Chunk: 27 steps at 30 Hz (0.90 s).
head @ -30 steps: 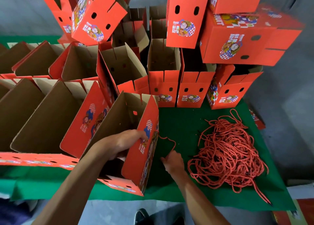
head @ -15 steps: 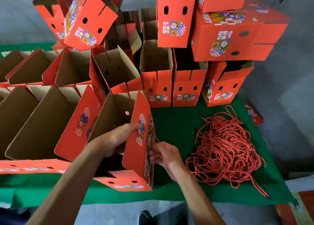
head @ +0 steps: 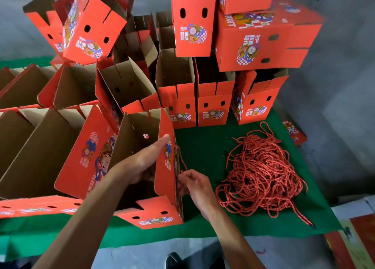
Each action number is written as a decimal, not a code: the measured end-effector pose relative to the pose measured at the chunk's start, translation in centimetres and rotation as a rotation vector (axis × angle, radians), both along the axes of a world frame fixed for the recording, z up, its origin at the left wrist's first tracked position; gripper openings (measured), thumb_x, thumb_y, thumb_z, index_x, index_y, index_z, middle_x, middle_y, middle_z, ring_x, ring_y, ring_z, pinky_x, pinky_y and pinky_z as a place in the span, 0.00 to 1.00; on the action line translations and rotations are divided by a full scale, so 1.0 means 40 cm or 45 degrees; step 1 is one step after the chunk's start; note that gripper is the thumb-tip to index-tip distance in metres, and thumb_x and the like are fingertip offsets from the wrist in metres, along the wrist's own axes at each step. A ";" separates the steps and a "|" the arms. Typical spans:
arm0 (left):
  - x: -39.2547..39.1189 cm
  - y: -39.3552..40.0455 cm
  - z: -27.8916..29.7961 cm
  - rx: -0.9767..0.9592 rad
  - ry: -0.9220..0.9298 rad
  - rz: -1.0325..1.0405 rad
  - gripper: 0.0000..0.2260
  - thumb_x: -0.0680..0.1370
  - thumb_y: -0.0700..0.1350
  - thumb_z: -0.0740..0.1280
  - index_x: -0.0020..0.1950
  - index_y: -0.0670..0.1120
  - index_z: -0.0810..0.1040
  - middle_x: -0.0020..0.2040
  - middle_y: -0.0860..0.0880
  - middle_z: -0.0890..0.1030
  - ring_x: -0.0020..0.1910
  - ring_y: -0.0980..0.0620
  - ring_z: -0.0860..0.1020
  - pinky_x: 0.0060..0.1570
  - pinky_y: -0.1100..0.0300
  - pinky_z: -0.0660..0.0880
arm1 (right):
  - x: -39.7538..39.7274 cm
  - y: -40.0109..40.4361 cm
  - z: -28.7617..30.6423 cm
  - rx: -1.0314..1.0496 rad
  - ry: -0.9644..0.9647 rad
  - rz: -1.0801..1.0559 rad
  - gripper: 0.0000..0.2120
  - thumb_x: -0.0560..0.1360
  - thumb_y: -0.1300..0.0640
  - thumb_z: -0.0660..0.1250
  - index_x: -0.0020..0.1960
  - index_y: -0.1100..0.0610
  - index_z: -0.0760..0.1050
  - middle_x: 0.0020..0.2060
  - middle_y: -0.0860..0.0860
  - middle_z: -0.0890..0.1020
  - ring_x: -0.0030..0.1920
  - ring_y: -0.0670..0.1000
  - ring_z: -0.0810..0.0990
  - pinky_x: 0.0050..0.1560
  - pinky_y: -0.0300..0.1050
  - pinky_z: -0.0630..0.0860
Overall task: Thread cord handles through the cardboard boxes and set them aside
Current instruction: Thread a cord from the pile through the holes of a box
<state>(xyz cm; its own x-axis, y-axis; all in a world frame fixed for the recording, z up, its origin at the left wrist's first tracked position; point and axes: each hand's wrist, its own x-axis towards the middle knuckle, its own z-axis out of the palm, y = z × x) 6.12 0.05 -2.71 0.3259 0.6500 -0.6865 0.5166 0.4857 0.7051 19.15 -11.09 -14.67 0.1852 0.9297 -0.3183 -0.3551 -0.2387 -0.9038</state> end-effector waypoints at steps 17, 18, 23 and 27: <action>-0.010 -0.031 -0.026 -0.017 0.082 -0.142 0.25 0.86 0.57 0.56 0.54 0.38 0.83 0.46 0.38 0.87 0.45 0.41 0.87 0.47 0.48 0.85 | 0.026 0.008 -0.010 0.049 -0.749 0.316 0.12 0.84 0.49 0.60 0.47 0.50 0.79 0.38 0.49 0.84 0.36 0.49 0.83 0.42 0.58 0.81; -0.010 -0.037 -0.031 0.039 0.146 -0.249 0.17 0.86 0.49 0.60 0.55 0.37 0.82 0.48 0.38 0.87 0.47 0.39 0.86 0.51 0.47 0.84 | 0.019 0.006 -0.010 0.035 -0.801 0.345 0.13 0.84 0.47 0.59 0.48 0.49 0.78 0.40 0.50 0.85 0.38 0.50 0.84 0.43 0.58 0.82; 0.001 -0.069 -0.032 0.224 0.348 -0.639 0.16 0.80 0.38 0.70 0.67 0.38 0.76 0.61 0.38 0.82 0.59 0.43 0.83 0.55 0.55 0.82 | 0.007 -0.006 -0.009 0.106 -0.828 0.437 0.17 0.85 0.42 0.54 0.46 0.47 0.76 0.41 0.47 0.84 0.39 0.49 0.84 0.44 0.53 0.82; 0.005 -0.072 -0.029 0.279 0.448 -0.671 0.13 0.82 0.42 0.68 0.67 0.43 0.77 0.61 0.42 0.81 0.55 0.46 0.84 0.45 0.58 0.84 | 0.022 -0.016 -0.043 0.050 -0.613 0.353 0.18 0.85 0.43 0.55 0.41 0.45 0.76 0.36 0.43 0.81 0.35 0.42 0.79 0.39 0.46 0.77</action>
